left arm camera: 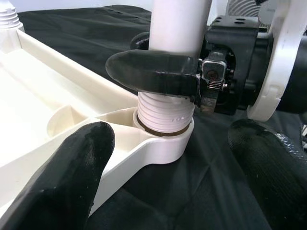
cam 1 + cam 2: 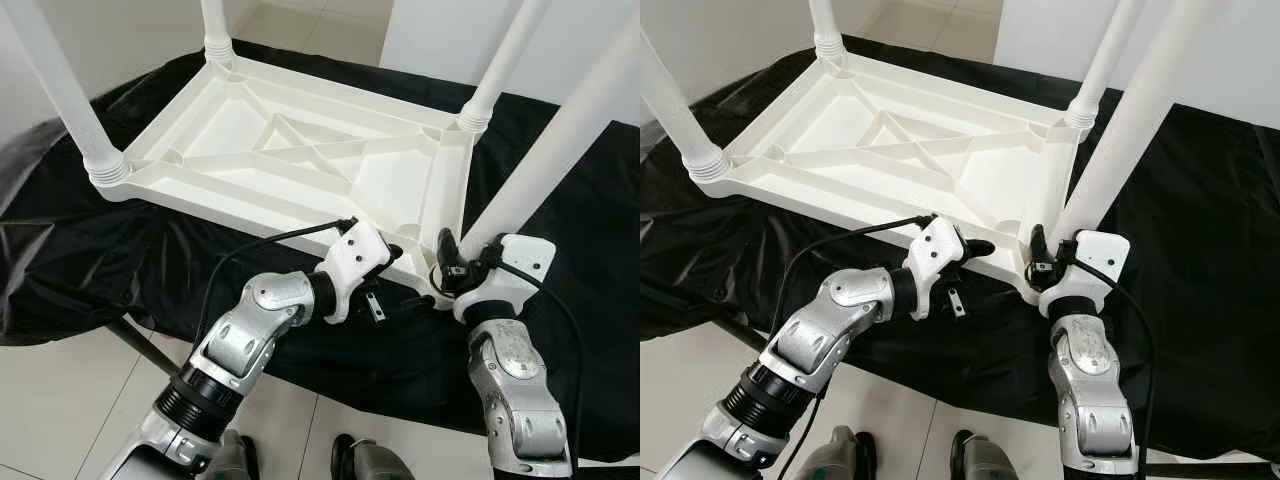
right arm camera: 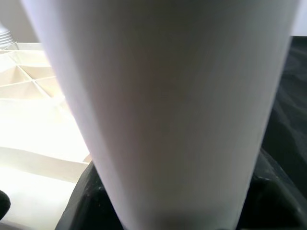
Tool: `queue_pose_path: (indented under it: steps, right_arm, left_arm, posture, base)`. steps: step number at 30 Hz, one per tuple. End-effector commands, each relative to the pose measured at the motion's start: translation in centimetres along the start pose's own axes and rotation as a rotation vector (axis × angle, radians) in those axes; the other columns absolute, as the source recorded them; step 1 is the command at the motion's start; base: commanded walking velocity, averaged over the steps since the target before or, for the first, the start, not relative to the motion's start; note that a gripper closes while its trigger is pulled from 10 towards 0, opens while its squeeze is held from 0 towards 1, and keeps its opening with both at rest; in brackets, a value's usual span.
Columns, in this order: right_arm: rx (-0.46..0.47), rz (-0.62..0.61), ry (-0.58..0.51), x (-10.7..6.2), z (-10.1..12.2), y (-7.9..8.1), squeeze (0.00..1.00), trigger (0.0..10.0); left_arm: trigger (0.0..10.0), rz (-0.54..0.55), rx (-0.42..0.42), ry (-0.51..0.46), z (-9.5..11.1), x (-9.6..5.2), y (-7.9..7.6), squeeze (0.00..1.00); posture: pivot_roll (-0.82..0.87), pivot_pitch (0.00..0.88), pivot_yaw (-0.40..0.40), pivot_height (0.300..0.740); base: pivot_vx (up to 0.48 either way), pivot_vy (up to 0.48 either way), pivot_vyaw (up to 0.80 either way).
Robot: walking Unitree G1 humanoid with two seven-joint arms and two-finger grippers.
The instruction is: Building children table
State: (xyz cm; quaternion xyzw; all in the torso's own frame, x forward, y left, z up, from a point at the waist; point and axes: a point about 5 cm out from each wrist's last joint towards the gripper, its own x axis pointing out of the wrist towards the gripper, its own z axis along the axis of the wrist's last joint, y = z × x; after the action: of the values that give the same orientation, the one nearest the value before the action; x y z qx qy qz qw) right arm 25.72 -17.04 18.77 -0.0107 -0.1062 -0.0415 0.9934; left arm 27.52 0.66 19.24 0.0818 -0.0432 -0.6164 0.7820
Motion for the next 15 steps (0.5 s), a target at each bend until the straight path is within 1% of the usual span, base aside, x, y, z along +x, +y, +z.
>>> queue_pose_path:
  steps: [1, 2, 3, 4, 5, 15]
  right_arm:
    - [0.0, 0.002, 0.035, -0.31, -0.62, -0.1, 0.0, 10.0]
    - [0.0, 0.003, 0.035, -0.3, -0.63, -0.1, 0.0, 10.0]
    - [-0.001, 0.002, 0.035, -0.28, -0.62, -0.1, 0.0, 10.0]
    - [-0.001, 0.002, 0.035, -0.27, -0.62, -0.11, 0.0, 10.0]
    - [-0.001, 0.003, 0.035, -0.23, -0.62, -0.08, 0.0, 10.0]
    - [0.002, 0.016, 0.042, -0.18, -0.83, 0.13, 0.0, 10.0]
  left_arm:
    - [10.0, -0.02, 0.006, -0.002, 0.13, -0.02, -0.22, 1.0]
    - [10.0, -0.014, 0.017, 0.008, 0.14, -0.08, -0.17, 1.0]
    - [10.0, -0.011, 0.028, 0.015, 0.15, -0.12, -0.14, 0.79]
    - [10.0, -0.01, 0.034, 0.019, 0.15, -0.14, -0.14, 0.79]
    - [10.0, -0.006, 0.038, 0.021, 0.17, -0.18, -0.12, 0.0]
    - [10.0, 0.003, 0.047, 0.031, 0.3, -0.26, 0.02, 0.0]
  posture:
    - [0.01, 0.183, -0.058, 0.74]
    - [0.01, 0.182, -0.058, 0.74]
    - [0.01, 0.182, -0.058, 0.74]
    - [0.01, 0.181, -0.059, 0.74]
    - [0.01, 0.18, -0.058, 0.74]
    - [0.01, 0.179, -0.057, 0.74]
  base:
    - [0.0, 0.0, 0.0]
    - [0.0, 0.0, 0.0]
    - [0.0, 0.0, 0.0]
    - [0.0, 0.0, 0.0]
    - [0.0, 0.0, 0.0]
    - [0.0, 0.0, 0.0]
